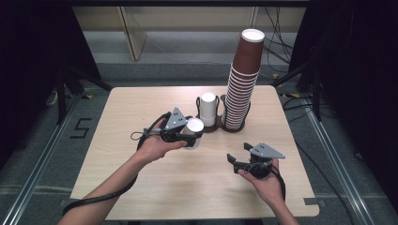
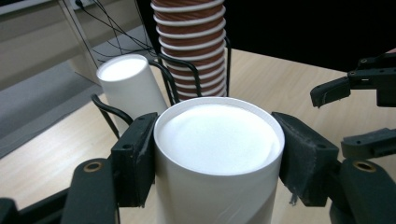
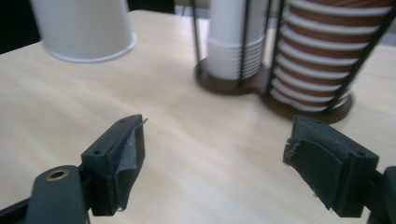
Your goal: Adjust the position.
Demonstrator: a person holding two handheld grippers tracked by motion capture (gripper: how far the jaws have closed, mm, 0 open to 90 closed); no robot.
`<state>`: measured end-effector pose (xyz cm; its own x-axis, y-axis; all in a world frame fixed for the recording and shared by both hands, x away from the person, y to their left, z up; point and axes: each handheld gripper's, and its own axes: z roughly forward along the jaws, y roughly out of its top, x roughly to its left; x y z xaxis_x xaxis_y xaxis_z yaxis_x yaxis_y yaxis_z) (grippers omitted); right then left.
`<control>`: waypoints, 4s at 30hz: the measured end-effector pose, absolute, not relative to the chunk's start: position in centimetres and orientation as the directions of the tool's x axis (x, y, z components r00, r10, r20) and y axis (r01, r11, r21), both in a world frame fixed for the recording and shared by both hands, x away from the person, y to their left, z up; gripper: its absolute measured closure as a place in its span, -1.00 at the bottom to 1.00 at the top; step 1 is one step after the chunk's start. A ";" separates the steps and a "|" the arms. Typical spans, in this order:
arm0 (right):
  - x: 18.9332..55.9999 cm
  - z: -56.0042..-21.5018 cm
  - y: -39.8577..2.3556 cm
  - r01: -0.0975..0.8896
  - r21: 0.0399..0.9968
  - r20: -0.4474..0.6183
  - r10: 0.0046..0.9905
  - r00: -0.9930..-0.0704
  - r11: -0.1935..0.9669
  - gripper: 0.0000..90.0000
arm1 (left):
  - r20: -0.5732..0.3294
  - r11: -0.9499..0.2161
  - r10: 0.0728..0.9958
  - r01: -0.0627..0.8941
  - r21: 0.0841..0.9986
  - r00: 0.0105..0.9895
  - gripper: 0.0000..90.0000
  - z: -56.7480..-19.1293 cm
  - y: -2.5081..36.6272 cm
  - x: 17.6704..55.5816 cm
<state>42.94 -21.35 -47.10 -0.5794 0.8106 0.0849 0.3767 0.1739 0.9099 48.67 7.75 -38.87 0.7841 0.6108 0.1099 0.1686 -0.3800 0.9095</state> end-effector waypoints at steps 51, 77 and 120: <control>44.7 -47.2 -15.7 0.350 0.932 0.175 0.721 -0.671 0.100 -0.46 | 0.005 -0.389 0.526 0.236 0.891 0.851 -0.23 -41.7 1.8 48.2; 45.1 -47.2 -17.1 0.431 0.902 0.269 0.763 -0.589 0.015 -0.33 | 0.075 -0.308 0.529 0.109 0.945 0.845 -0.68 -40.5 5.2 47.4; 44.8 -47.5 -18.1 0.624 0.739 0.637 0.562 -0.527 -0.254 -0.30 | 0.125 -0.375 0.448 0.059 0.925 0.885 -0.71 -47.4 3.7 45.7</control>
